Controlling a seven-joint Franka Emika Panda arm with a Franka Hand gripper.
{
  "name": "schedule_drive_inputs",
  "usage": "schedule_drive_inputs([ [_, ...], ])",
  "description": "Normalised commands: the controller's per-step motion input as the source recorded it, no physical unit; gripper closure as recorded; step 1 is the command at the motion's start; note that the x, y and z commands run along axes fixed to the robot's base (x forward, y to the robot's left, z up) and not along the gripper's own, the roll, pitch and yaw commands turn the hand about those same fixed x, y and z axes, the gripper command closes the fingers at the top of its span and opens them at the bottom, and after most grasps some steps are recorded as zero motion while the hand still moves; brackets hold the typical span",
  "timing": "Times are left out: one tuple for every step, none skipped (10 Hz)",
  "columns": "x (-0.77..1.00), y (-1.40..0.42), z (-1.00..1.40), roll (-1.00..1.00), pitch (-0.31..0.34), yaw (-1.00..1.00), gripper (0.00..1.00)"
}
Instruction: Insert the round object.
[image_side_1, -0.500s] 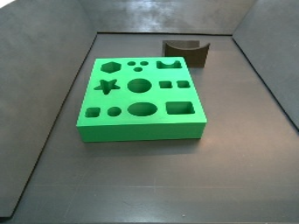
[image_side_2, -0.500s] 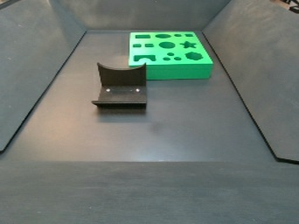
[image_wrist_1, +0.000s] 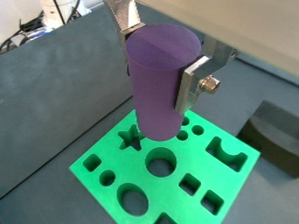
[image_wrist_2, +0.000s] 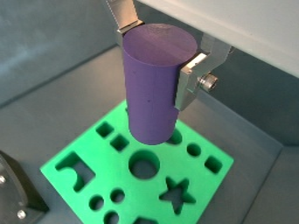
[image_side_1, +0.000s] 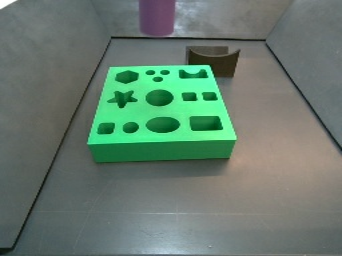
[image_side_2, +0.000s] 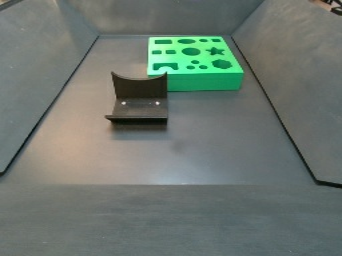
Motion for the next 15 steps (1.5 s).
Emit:
schedule_drive_inputs([
  [0.24,0.00,-0.83,-0.13,0.011,-0.09,1.00],
  [0.26,0.00,-1.00,-0.03,0.000,-0.13,1.00],
  [0.05,-0.11,-1.00,0.00,-0.009,-0.08,1.00],
  [0.12,-0.04,-1.00,0.00,-0.030,-0.02,1.00],
  [0.00,0.05,-1.00,0.00,-0.067,0.00,1.00],
  [-0.03,0.07,-0.92,-0.03,-0.161,0.00,1.00],
  [-0.21,0.05,-0.67,-0.11,-0.259,0.00,1.00],
  [-0.01,0.09,-0.45,-0.15,-0.154,0.00,1.00],
  [-0.04,0.19,-0.25,-0.18,-0.089,-0.01,1.00],
  [-0.08,0.20,-0.09,-0.10,-0.011,-0.05,1.00],
  [-0.05,0.15,-0.16,-0.06,-0.010,0.00,1.00],
  [-0.02,0.00,-0.58,0.00,-0.081,0.00,1.00],
  [-0.56,-0.11,-0.67,0.04,-0.240,0.00,1.00],
  [-0.12,-0.26,-0.56,0.00,-0.124,0.00,1.00],
  [0.06,-0.18,-0.57,0.04,-0.004,0.00,1.00],
])
